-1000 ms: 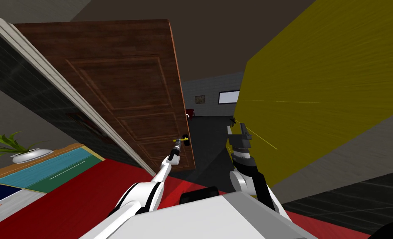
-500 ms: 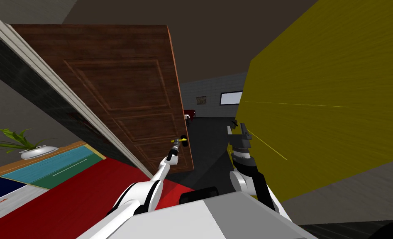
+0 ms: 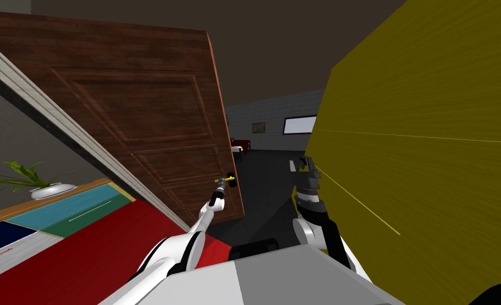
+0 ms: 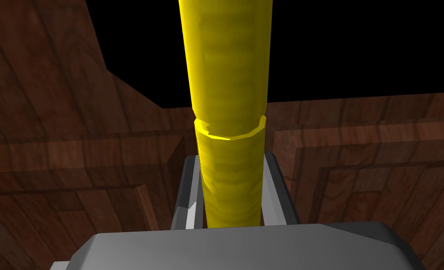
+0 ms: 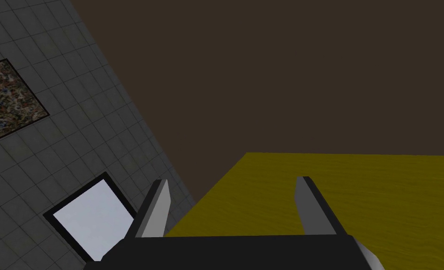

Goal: Push the door open

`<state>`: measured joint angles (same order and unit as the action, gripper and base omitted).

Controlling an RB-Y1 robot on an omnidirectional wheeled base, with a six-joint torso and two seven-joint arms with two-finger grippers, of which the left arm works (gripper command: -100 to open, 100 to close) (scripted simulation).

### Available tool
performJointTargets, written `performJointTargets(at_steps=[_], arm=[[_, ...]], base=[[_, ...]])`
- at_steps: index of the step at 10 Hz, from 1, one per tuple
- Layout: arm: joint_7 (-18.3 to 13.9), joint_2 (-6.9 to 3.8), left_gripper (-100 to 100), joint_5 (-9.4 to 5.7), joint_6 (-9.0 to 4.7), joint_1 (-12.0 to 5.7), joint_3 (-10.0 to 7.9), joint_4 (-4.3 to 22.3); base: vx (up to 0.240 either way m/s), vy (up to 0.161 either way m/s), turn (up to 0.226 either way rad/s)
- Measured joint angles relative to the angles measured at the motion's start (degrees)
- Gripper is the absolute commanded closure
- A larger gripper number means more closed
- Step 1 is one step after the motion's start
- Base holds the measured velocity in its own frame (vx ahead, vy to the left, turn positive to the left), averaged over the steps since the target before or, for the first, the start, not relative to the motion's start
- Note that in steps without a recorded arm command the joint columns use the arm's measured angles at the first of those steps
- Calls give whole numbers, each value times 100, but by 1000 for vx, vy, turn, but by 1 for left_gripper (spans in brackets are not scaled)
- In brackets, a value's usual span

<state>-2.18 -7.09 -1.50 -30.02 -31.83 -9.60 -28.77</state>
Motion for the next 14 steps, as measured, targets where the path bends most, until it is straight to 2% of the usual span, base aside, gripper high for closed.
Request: performJointTargets(at_steps=[2, 4, 6, 10, 14], arm=[[69, -34, 100, -58, 1, -14, -136, 70], [86, -116, 100, -101, -68, -91, -222, 205], [114, -101, 100, -116, 55, 46, -266, -81], [172, -140, 100, -165, 65, 93, -383, -10], [208, -239, 100, -236, 36, 82, -535, 73]], base=[[185, -124, 54], [81, -64, 27], [141, -89, 52], [120, -44, 46], [185, -60, 46]])
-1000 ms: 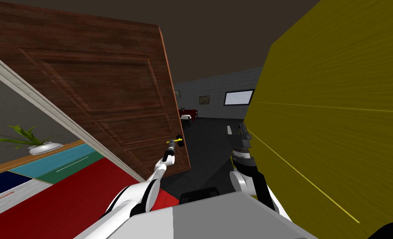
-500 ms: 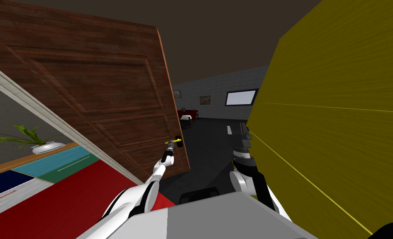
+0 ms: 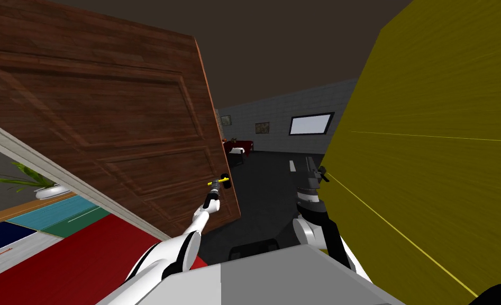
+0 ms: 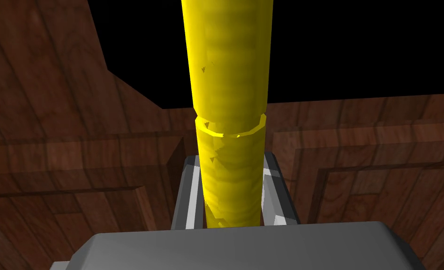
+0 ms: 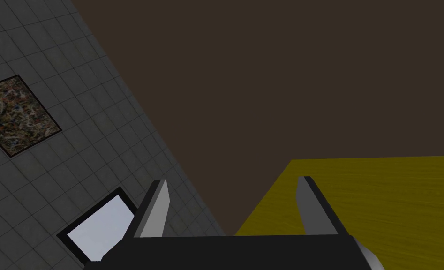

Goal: Push the door open

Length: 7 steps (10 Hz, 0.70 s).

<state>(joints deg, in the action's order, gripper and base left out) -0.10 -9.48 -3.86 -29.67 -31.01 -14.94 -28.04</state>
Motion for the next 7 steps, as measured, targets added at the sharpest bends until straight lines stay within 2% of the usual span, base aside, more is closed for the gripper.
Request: performJointTargets(at_steps=[5, 6, 7], arm=[[86, -140, 100, -102, -24, 77, -240, -31], [105, -188, 100, -127, -26, 44, -297, 27], [140, -203, 100, -151, 1, 92, -361, -45]], base=[[201, -78, 63], [190, -90, 66], [186, -82, 84]])
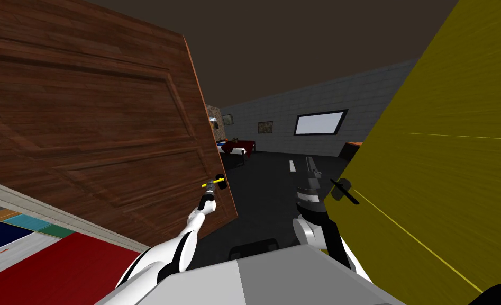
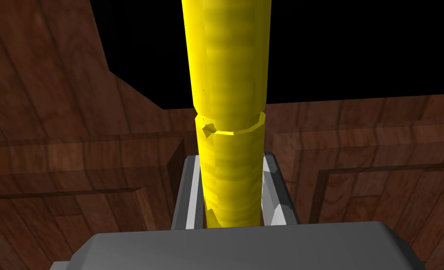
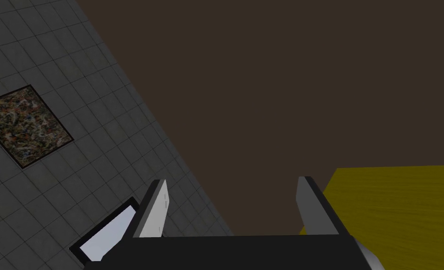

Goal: Push the door open

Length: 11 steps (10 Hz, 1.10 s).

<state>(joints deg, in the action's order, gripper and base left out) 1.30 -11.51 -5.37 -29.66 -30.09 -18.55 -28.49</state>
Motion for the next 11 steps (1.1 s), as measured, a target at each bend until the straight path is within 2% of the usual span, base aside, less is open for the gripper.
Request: performJointTargets(at_steps=[1, 2, 4, 5, 7, 8, 9, 11], arm=[[60, 7, 100, -28, 10, 35, -77, -50], [62, -41, 100, -49, 13, 65, -116, -52], [78, -148, 100, -100, -33, 16, -228, 104], [113, -139, 100, -123, 45, 136, -290, -112], [155, -224, 100, -172, -67, 96, -404, 64], [153, -307, 100, -193, -180, -6, -449, 317], [155, -313, 100, -205, -128, 76, -475, 158], [198, -340, 100, -242, -29, 142, -567, 47]], base=[[181, -73, 40], [195, -87, 63], [196, -97, 77], [176, -97, 81], [173, -74, 58], [116, -55, 35], [122, -50, 37], [172, -66, 62]])
